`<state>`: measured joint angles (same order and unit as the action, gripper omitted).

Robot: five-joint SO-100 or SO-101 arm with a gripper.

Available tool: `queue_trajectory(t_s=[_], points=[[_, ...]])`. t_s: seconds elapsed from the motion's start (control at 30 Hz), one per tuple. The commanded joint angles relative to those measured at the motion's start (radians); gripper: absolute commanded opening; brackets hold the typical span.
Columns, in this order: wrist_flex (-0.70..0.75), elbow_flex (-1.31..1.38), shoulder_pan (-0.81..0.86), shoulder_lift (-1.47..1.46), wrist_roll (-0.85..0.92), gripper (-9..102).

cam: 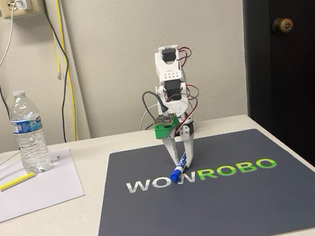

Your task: Pick up the blue marker.

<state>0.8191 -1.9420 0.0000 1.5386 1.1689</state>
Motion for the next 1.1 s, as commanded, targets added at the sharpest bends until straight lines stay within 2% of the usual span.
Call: queue_trajectory(t_s=[0.0,0.13,0.3,0.7,0.83,1.07], points=[[-0.009,0.006,-0.006,0.091,-0.021,6],[-0.002,0.006,-0.014,0.190,-0.089,6],[-0.018,0.017,-0.043,0.331,-0.275,6],[-0.268,0.017,-0.060,0.612,-0.948,6],[-0.311,0.008,-0.069,0.652,-1.062,6],[-0.296,-0.014,-0.091,0.758,-1.167,6]])
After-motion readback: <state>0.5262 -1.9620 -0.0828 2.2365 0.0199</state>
